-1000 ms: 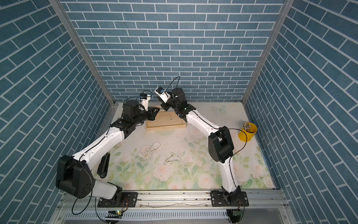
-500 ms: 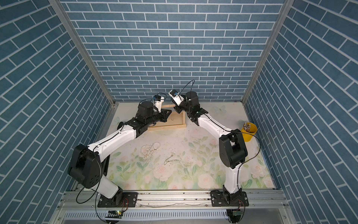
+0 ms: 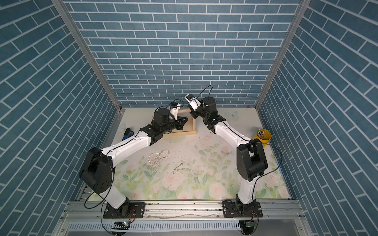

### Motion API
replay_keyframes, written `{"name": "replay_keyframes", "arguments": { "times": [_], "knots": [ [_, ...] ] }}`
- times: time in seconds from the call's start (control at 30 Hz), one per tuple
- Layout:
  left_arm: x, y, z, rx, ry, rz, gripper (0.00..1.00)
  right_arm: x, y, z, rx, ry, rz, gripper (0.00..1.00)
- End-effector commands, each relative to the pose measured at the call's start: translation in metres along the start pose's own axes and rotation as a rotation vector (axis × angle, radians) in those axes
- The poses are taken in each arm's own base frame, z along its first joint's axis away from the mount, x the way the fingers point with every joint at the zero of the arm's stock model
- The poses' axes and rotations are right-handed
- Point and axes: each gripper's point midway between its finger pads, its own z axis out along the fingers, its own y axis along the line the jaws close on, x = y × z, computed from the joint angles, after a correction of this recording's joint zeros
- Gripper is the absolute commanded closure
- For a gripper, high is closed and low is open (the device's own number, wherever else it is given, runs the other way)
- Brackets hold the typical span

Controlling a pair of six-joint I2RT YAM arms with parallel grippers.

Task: Hang the necklace on the jewelry display stand
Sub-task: Hang the necklace on the stand.

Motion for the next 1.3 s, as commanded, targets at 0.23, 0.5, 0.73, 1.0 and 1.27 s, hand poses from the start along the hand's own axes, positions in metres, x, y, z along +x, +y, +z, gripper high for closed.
{"name": "replay_keyframes", "arguments": {
  "times": [0.23,0.5,0.73,1.0,1.27],
  "knots": [
    [0.027,0.008,0.016,-0.018,0.079,-0.017,1.00,-0.019,-0.023,-0.036,0.118,-0.041,-0.022,0.53],
    [0.026,0.013,0.029,-0.032,0.085,-0.015,1.00,0.010,-0.013,-0.052,0.120,0.051,0.058,0.47],
    [0.011,0.006,0.035,-0.015,0.065,-0.018,1.00,0.021,-0.008,-0.044,0.067,0.151,0.124,0.39],
    [-0.005,0.001,0.025,-0.022,0.025,-0.013,1.00,0.016,-0.014,-0.038,0.020,0.318,0.203,0.35],
    [-0.005,-0.001,0.026,-0.011,0.028,-0.025,1.00,0.021,-0.013,-0.060,0.064,0.331,0.206,0.34]
  ]
}}
